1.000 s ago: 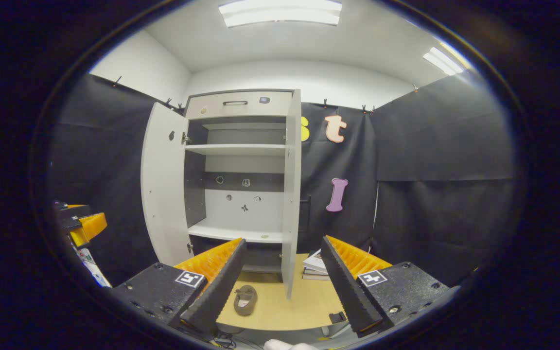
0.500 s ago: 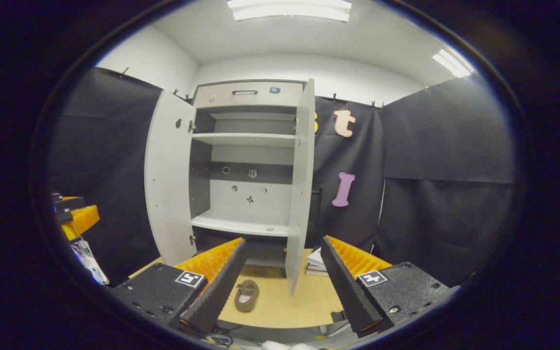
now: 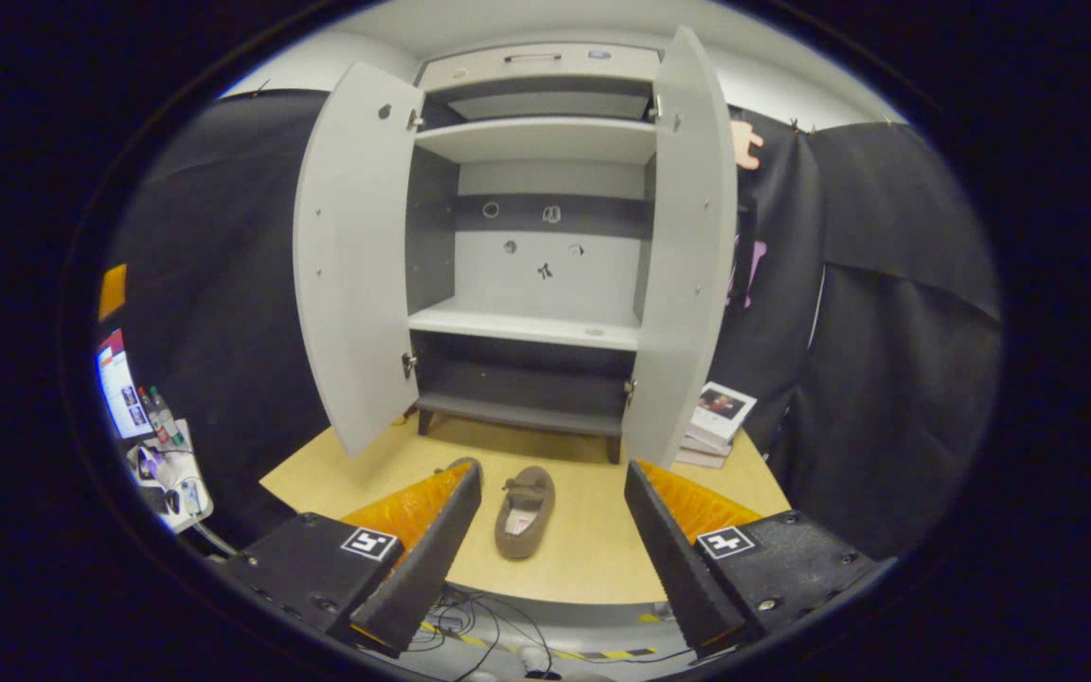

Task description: Grab one shoe with the right hand and put it into the shoe cabinet, grab the other shoe with the left hand and put it into the shoe cabinet; then close the right door with the right hand and the left door with the left hand.

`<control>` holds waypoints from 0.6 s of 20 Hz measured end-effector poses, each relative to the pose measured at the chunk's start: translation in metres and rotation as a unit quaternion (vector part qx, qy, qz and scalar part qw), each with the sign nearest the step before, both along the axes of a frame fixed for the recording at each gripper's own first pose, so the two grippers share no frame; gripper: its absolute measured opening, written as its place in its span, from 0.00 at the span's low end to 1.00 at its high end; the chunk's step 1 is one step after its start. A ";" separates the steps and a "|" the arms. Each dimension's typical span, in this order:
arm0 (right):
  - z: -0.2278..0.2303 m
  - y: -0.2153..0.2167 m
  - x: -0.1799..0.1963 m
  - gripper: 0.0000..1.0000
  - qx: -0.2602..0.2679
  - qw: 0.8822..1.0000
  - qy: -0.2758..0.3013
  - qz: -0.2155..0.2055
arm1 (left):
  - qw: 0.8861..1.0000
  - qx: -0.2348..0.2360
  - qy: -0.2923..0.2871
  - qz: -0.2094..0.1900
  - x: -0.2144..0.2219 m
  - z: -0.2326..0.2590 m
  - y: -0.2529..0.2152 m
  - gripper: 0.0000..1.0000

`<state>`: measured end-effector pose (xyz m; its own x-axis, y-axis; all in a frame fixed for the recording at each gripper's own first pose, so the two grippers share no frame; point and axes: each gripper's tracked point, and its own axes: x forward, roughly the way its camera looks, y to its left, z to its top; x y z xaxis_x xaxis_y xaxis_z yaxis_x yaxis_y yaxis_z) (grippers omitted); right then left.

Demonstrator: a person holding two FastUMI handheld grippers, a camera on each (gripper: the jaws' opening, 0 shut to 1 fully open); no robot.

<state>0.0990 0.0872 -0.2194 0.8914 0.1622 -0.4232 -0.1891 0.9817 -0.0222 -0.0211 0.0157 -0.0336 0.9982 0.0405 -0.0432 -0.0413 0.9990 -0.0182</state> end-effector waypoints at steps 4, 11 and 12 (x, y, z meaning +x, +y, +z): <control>-0.087 0.023 0.037 0.98 -0.003 0.997 0.068 0.020 | 1.000 0.013 0.011 0.016 0.013 -0.011 0.001 0.95; -0.200 0.068 0.095 0.88 -0.005 0.987 0.157 0.046 | 0.999 0.009 0.021 0.037 0.036 -0.023 0.004 0.95; -0.209 0.073 0.104 0.87 -0.004 0.985 0.164 0.045 | 0.999 0.010 0.021 0.040 0.039 -0.023 0.003 0.95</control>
